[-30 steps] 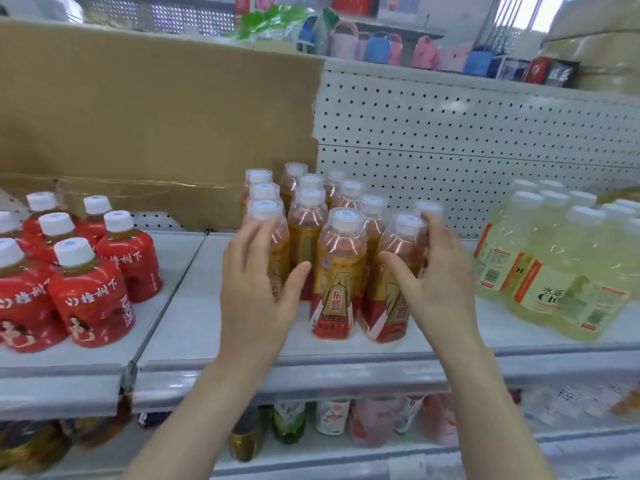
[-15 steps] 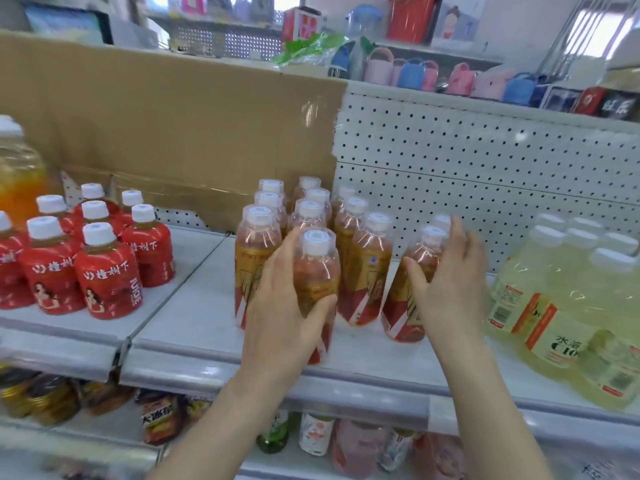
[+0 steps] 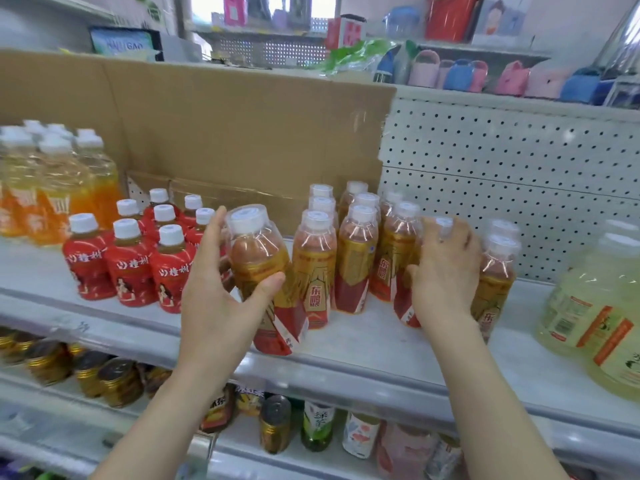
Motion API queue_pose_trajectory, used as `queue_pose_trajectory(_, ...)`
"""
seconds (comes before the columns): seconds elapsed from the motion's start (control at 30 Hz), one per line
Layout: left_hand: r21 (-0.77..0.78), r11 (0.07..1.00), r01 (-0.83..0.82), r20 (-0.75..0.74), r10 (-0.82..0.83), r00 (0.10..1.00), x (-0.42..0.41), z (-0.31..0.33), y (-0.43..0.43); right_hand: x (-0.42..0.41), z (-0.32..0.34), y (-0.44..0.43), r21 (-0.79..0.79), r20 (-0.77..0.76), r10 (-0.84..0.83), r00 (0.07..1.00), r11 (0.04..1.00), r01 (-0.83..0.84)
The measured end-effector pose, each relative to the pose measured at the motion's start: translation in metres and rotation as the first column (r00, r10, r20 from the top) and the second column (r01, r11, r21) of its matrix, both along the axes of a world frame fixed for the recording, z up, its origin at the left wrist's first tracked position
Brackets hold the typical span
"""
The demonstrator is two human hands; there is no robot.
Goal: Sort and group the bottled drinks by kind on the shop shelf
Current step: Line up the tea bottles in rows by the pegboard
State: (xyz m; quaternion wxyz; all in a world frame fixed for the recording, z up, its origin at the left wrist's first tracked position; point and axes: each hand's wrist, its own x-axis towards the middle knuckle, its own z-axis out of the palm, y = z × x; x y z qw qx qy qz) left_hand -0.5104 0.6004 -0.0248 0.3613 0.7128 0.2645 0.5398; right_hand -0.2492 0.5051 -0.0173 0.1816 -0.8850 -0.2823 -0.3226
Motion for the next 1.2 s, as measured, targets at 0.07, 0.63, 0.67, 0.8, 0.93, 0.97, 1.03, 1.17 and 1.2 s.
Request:
queue_pose_trajectory(0.07,0.001,1.000,0.003,-0.002,-0.003,1.000,-0.002,-0.002,0.004,0.006,0.002,0.003,0.005,-0.022,-0.053,0.998,0.999,0.053)
queue_pose_trajectory(0.63,0.047,0.992,0.116,-0.048,-0.114,0.992,0.020,-0.011,0.020,-0.022,0.049,0.026,0.148,-0.406,0.575,0.710,0.809,-0.569)
queue_pose_trajectory(0.67,0.053,0.992,0.115,-0.053,-0.113,0.992,0.020,-0.011,0.019,-0.021,0.050,0.018,0.150,-0.430,0.592,0.682,0.792,-0.592)
queue_pose_trajectory(0.8,0.075,0.991,0.112,-0.062,-0.108,0.992,0.021,-0.010,0.018,-0.027,0.050,-0.004,0.193,-0.459,0.568,0.683,0.814,-0.547)
queue_pose_trajectory(0.93,0.096,0.988,0.121,-0.073,-0.114,0.991,0.020,-0.010,0.016,-0.033,0.046,-0.006,0.134,-0.309,0.361,0.880,0.932,-0.336)
queue_pose_trajectory(0.97,0.102,0.987,0.121,-0.073,-0.114,0.991,0.020,-0.011,0.016,-0.032,0.047,-0.008,0.099,-0.356,0.378,0.855,0.925,-0.367)
queue_pose_trajectory(1.03,0.111,0.987,0.119,-0.070,-0.111,0.991,0.018,-0.012,0.015,-0.029,0.052,-0.014,-0.035,-0.428,0.413,0.804,0.881,-0.471)
queue_pose_trajectory(1.17,0.117,0.988,0.106,-0.065,-0.098,0.993,0.016,-0.012,0.016,-0.027,0.053,-0.005,-0.041,-0.356,0.452,0.818,0.867,-0.497)
queue_pose_trajectory(1.2,0.119,0.987,0.103,-0.063,-0.096,0.993,0.015,-0.012,0.015,-0.027,0.050,0.002,-0.007,-0.334,0.460,0.823,0.872,-0.490)
